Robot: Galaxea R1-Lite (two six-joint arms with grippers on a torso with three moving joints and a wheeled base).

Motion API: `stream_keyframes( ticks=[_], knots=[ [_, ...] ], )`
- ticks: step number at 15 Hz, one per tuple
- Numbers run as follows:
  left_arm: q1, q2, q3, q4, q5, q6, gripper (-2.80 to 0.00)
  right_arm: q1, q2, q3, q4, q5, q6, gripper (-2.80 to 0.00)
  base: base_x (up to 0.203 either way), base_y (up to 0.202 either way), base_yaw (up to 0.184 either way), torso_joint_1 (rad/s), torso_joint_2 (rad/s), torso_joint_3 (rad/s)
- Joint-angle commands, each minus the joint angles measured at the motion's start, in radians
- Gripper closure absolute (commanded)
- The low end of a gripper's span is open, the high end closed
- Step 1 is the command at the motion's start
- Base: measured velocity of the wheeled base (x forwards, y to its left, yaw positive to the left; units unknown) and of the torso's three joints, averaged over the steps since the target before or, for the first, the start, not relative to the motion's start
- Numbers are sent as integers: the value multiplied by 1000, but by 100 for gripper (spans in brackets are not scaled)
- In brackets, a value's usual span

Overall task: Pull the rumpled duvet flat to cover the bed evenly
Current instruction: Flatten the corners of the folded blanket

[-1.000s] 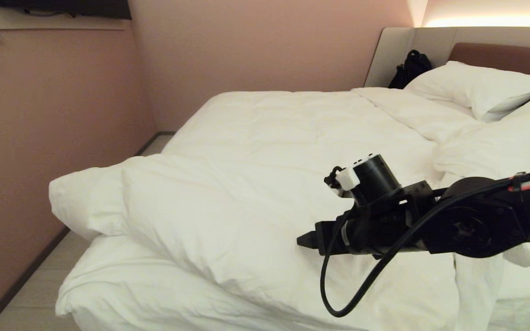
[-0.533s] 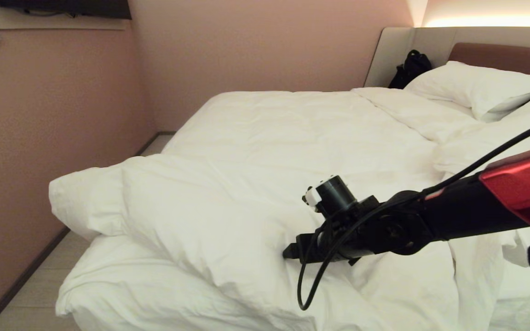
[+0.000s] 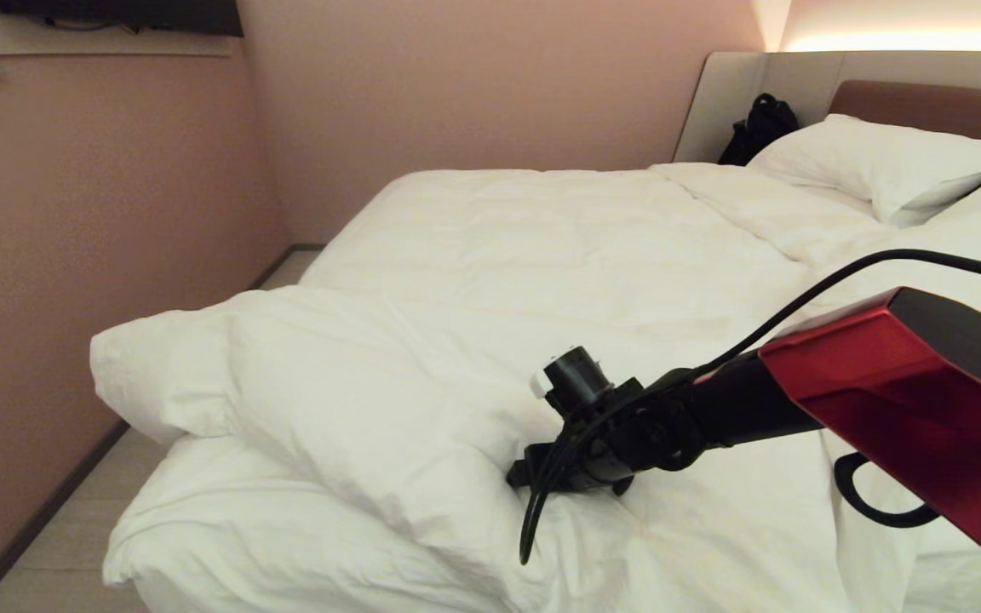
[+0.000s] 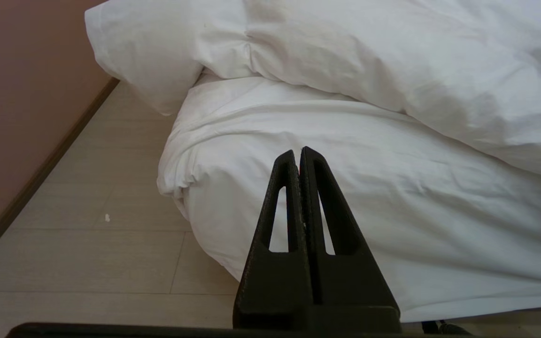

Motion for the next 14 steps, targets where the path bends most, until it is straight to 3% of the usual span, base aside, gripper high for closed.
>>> stream_keyframes(
  ticks=[1, 2, 14],
  knots=[
    [0, 1, 0, 0, 0, 0, 0, -2, 37, 3, 29, 1, 4, -280, 0, 0, 0, 0, 0, 0],
    [0, 1, 0, 0, 0, 0, 0, -2, 35, 5, 29, 1, 4, 0, 0, 0, 0, 0, 0, 0],
    [0, 1, -1, 0, 0, 0, 0, 0, -104, 54, 25, 11, 9, 0, 0, 0, 0, 0, 0, 0]
  ],
)
